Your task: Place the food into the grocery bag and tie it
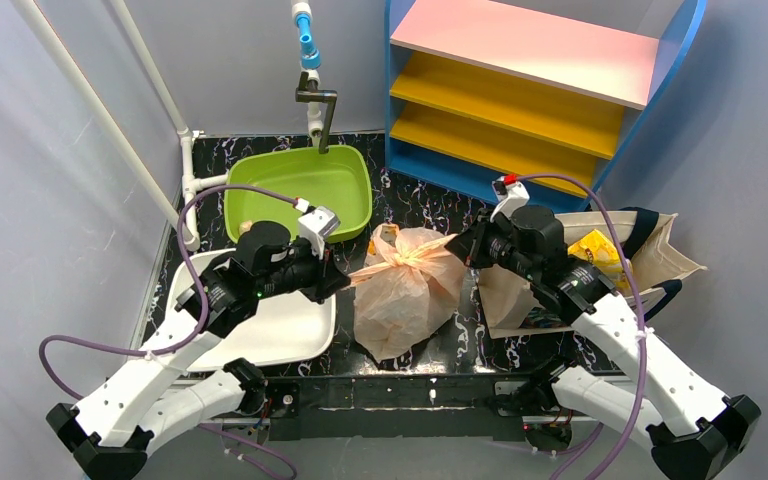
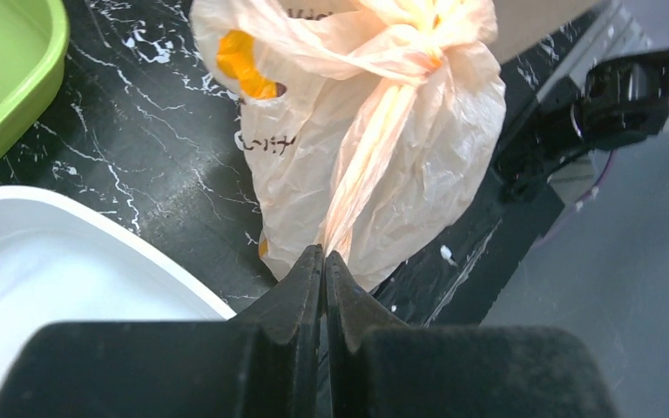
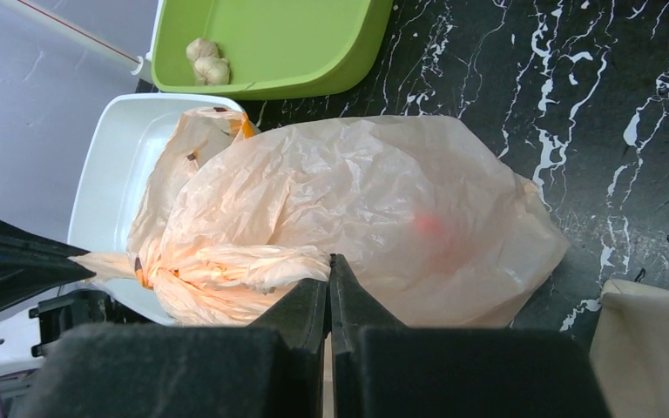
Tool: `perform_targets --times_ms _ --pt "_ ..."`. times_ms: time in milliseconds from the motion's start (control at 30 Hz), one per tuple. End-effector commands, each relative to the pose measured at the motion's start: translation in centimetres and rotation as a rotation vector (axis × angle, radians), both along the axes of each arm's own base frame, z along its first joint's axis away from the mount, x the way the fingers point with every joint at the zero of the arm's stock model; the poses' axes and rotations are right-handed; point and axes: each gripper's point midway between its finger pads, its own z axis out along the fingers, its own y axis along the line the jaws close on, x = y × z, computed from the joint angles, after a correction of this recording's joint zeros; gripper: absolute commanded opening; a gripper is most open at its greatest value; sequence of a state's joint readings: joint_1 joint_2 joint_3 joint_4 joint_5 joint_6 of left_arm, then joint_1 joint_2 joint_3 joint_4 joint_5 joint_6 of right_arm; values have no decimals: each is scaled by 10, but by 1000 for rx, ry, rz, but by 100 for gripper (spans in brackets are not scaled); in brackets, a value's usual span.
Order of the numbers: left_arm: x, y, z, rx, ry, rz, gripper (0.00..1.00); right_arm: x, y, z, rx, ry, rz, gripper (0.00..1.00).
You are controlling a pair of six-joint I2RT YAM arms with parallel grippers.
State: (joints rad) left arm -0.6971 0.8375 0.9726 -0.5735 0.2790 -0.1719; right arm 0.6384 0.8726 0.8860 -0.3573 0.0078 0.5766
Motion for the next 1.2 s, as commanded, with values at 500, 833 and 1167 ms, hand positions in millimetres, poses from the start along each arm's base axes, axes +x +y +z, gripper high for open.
perform_targets --times_ms 500,833,1167 --pt "10 17 40 104 -29 44 48 -3 4 53 79 -174 190 9" --pt "5 -33 100 -173 -24 -87 98 -5 -19 67 49 -120 55 73" --pt "25 -43 108 -233 6 5 98 -17 -95 81 -146 39 -300 82"
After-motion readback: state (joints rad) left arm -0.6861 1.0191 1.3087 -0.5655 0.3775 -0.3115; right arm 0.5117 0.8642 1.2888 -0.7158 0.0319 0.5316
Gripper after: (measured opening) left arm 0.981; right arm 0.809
